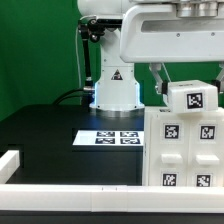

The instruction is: Assemble cabinet

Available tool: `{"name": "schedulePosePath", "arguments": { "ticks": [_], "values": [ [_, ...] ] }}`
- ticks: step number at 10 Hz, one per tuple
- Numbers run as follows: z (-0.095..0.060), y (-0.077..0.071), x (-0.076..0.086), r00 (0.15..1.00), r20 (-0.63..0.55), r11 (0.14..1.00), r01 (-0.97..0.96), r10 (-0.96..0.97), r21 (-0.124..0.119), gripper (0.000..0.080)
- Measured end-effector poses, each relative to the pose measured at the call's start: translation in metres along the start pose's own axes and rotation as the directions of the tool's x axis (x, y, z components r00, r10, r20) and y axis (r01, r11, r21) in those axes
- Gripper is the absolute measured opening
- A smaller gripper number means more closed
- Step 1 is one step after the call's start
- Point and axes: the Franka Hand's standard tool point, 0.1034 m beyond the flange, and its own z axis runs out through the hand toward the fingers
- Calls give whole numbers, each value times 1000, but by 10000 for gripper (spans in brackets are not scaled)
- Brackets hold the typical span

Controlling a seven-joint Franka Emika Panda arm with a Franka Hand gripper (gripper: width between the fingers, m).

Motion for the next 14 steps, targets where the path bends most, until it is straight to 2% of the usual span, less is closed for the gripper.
{"name": "schedulePosePath", "arguments": {
  "ticks": [6,10,11,14],
  "values": [
    [1,0,-1,1000,-11,1000,-1,2,3,649],
    [7,1,-7,1000,0,1000,-4,4,1,649],
    [7,1,-7,1000,0,1000,-4,4,1,549],
    [7,1,-7,1000,0,1000,-4,4,1,551]
  ]
}}
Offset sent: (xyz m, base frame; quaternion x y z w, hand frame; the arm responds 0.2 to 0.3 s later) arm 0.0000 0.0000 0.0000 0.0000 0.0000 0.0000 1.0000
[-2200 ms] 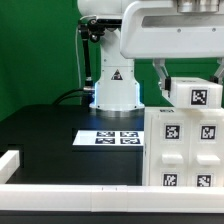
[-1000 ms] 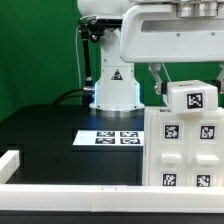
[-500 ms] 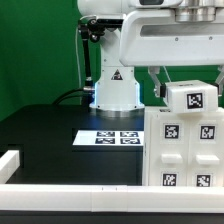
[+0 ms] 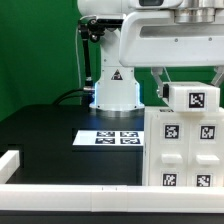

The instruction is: Assemble cabinet

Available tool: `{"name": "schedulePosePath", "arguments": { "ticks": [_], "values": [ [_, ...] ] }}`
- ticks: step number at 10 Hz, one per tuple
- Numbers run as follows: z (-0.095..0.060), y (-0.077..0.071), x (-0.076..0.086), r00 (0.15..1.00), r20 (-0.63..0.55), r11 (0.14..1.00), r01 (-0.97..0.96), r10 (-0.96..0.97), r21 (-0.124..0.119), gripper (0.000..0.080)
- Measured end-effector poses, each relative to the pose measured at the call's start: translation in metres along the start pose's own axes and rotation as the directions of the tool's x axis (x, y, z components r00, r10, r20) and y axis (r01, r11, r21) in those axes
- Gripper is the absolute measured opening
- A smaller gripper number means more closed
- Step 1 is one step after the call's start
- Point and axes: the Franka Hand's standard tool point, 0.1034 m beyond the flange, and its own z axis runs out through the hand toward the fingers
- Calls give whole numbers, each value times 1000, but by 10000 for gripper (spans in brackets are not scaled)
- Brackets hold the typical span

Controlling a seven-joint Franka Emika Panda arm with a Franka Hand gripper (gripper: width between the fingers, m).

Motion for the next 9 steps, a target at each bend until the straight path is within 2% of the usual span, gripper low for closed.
{"name": "schedulePosePath", "arguments": {
  "ticks": [5,7,8,9],
  "values": [
    [0,0,1,999,-9,999,-44,44,1,551],
    [0,2,1,980,-19,980,-197,197,19,551],
    [1,2,1,932,-10,932,-361,362,33,551],
    [1,1,0,888,-5,887,-460,461,36,551]
  ]
}}
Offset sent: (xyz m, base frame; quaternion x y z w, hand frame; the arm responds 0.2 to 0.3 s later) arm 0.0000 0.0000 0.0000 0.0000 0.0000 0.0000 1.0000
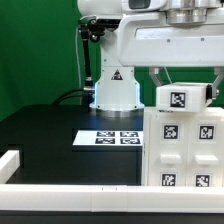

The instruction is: Assemble cabinet

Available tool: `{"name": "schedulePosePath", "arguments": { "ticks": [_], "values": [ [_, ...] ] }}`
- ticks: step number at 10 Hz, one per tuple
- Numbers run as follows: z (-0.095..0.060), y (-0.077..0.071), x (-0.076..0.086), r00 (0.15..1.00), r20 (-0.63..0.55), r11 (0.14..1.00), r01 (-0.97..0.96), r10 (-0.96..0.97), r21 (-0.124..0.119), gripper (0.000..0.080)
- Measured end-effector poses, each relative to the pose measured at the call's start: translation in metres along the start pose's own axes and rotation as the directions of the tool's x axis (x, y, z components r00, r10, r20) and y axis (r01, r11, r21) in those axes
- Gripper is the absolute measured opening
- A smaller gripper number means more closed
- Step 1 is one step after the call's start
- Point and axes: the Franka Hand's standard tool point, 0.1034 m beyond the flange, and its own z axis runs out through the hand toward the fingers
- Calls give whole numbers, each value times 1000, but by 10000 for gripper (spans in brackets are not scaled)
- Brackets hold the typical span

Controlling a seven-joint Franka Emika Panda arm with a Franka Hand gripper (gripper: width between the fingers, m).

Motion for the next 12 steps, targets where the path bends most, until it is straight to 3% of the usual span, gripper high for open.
{"name": "schedulePosePath", "arguments": {
  "ticks": [5,7,8,12],
  "values": [
    [0,-1,-1,957,11,957,-289,289,7,551],
    [0,-1,-2,805,35,806,-592,592,5,552],
    [1,-2,-1,723,43,723,-690,689,26,552],
    [1,-4,0,547,48,547,-837,835,28,552]
  ]
}}
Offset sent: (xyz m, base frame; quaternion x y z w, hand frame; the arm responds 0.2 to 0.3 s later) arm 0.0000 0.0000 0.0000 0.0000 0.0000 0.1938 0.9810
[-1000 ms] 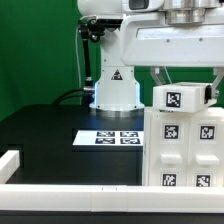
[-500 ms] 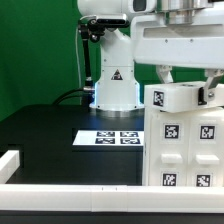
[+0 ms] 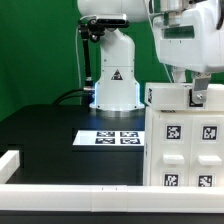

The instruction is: Assemble cabinet

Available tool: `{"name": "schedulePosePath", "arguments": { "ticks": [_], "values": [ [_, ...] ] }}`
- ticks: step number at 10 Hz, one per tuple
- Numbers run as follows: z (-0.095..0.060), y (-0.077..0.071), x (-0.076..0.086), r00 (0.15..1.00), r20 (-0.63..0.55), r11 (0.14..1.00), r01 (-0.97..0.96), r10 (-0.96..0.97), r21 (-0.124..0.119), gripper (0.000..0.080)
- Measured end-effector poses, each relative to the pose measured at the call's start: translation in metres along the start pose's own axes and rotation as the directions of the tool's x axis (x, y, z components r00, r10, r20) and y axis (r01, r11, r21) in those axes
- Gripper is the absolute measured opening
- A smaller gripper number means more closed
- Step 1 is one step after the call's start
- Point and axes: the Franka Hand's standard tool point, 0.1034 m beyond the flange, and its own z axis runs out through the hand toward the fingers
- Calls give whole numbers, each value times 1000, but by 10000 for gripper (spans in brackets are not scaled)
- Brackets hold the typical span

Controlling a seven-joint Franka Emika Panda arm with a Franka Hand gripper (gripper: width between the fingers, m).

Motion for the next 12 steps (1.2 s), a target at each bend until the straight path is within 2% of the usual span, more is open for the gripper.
{"name": "schedulePosePath", "arguments": {
  "ticks": [1,2,3,4,5,6,7,8,10,12],
  "values": [
    [0,-1,0,996,9,996,-84,84,5,552],
    [0,0,2,976,34,976,-217,216,21,552],
    [0,1,1,971,35,972,-236,235,19,552],
    [0,1,1,973,35,973,-229,228,19,552],
    [1,1,1,974,35,974,-224,223,19,576],
    [1,2,1,975,35,975,-220,220,19,634],
    [-1,2,0,982,34,983,-185,185,17,634],
    [-8,0,-1,989,38,989,-144,144,12,646],
    [-32,-6,-7,995,46,995,-93,91,32,649],
    [-27,-4,-6,997,38,998,60,-62,35,649]
  ]
}}
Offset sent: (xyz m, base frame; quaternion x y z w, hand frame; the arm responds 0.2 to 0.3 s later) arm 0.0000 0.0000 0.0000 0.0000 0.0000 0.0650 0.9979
